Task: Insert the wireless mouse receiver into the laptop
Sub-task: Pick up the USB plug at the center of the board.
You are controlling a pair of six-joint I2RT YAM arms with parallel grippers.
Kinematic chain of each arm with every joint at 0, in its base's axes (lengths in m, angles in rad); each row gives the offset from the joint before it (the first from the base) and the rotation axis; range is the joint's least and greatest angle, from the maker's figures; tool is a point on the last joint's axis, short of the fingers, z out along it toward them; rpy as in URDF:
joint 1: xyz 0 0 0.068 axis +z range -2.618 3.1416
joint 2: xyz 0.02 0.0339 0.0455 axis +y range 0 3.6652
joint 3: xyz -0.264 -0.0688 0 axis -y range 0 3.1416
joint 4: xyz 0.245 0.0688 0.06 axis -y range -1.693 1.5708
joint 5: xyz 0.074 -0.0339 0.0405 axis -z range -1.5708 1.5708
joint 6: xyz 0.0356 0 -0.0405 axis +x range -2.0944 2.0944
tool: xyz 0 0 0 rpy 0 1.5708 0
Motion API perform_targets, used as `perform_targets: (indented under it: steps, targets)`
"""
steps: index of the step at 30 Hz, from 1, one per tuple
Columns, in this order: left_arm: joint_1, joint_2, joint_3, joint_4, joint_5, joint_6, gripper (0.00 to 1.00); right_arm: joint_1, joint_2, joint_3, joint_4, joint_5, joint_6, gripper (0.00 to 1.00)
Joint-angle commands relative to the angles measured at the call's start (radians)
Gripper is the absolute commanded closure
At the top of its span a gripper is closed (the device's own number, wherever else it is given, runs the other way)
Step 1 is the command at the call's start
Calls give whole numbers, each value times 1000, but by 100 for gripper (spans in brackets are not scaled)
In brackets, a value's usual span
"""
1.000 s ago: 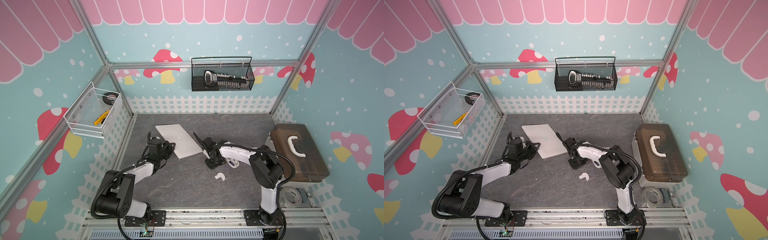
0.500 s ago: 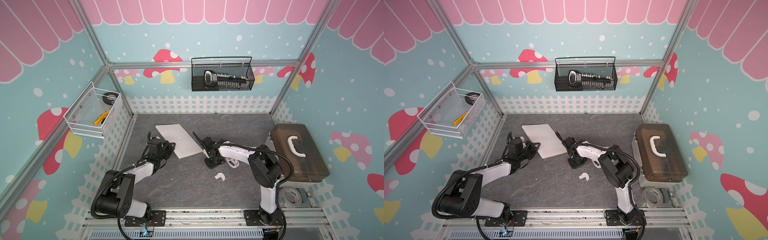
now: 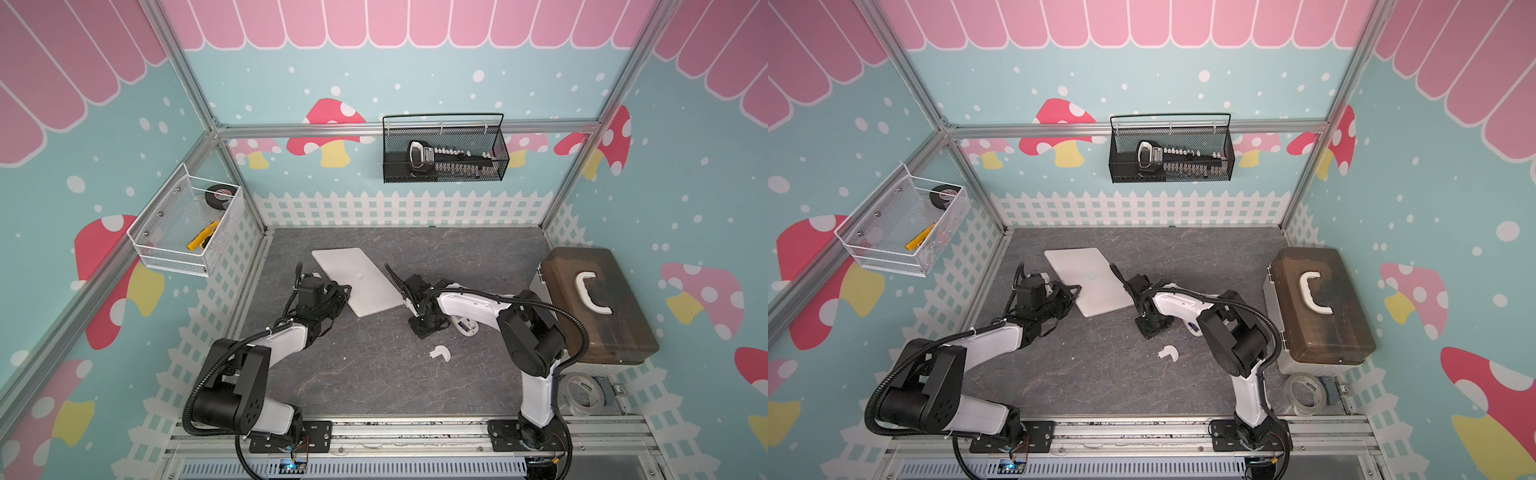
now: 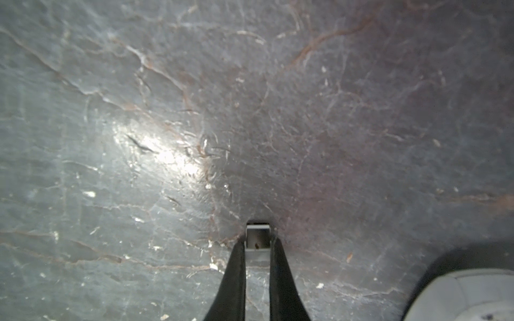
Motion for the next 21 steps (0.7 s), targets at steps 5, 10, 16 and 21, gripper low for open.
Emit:
perform_targets:
  steps: [5,10,16,21]
  targets:
    - [4,8,63,-25,30,88,100,-28,-127,-104,124,-241,-161,100]
    - [15,5,61,-48,37,98,100,-49,-177,-187,263,-389,-164,100]
    - [30,11,68,-84,66,121,100,-80,-141,-189,364,-460,-143,100]
    - [36,30,67,-70,74,121,100,-91,-95,-153,404,-477,-133,100]
